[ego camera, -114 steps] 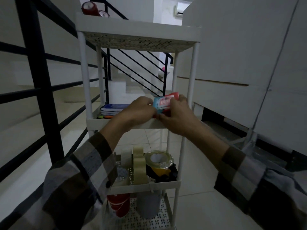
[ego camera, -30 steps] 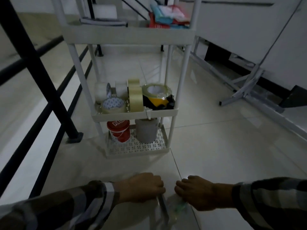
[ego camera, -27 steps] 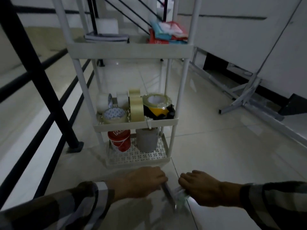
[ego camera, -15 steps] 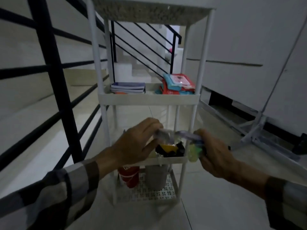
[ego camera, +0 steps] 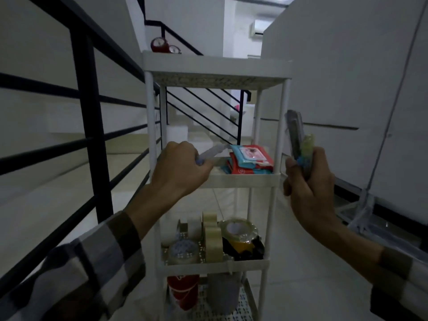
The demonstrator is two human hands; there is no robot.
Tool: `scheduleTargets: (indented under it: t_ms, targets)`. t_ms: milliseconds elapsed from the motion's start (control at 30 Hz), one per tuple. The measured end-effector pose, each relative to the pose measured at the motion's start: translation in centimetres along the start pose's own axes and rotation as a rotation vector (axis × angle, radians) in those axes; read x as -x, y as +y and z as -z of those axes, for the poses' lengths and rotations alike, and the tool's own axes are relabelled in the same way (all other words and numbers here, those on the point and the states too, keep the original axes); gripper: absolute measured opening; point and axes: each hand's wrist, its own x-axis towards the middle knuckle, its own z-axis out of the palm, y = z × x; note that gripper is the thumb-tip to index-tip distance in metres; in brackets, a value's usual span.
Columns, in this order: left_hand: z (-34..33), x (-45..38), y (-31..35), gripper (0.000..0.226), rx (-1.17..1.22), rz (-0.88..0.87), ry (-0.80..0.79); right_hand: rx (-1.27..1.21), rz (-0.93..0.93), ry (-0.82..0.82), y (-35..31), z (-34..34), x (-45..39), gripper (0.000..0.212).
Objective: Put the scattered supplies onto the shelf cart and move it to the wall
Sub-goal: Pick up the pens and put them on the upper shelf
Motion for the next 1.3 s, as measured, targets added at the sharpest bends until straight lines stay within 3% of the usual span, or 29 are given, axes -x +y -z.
scheduleTargets:
  t_ms: [67, 267, 467, 633, 733, 800, 967, 1133, 1200, 1300]
  targets:
    - [-0.5, -1.2, 0.3, 0.05, -0.034, 0.061, -0.009, -0.042, -0.083, 0.017, 0.1, -0.1, -0.1, 0.007]
    - [-3.6, -2.6, 3.0, 0.046, -0.143, 0.202, -0.091, -0.097, -0.229, 0.022, 0.1, -0.7, 0.0, 0.021]
    - [-5.1, -2.1, 3.2, 0.042, -0.142, 0.055, -0.121, -0.094, -0.287, -0.043, 0.8, -0.3, 0.2, 0.021]
    - [-5.1, -1.6, 1.8, 0.04, 0.049, -0.031, -0.322, -0.122, -0.361, -0.116, 1.3, -0.8, 0.8, 0.032]
    - [-4.9, -1.1, 1.2, 0.033, 0.147, -0.152, -0.039, -0.137, -0.356, -0.147, 1.1, -2.0, 1.0, 0.029]
    - [-4.2, -0.5, 1.7, 0.033, 0.346, -0.157, 0.084, -0.191, -0.365, -0.162, 0.5, -2.9, 1.0, 0.028]
    - [-3.0, 1.0, 4.0, 0.026, 0.729, -0.03, -0.251, -0.268, -0.339, -0.188, -1.1, -4.9, 1.0, 0.045]
    - [-2.7, 0.9, 4.3, 0.026, 0.989, 0.322, -0.382, -0.312, -0.354, -0.195, -1.6, -5.6, 0.7, 0.037]
    - [-2.5, 0.6, 4.4, 0.026, 0.995, 0.404, -0.398, -0.344, -0.368, -0.221, -1.9, -5.7, 0.6, 0.041]
    - [-2.3, -0.6, 4.6, 0.023, 0.831, 0.409, -0.282, -0.391, -0.423, -0.187, -1.7, -5.7, 0.6, 0.058]
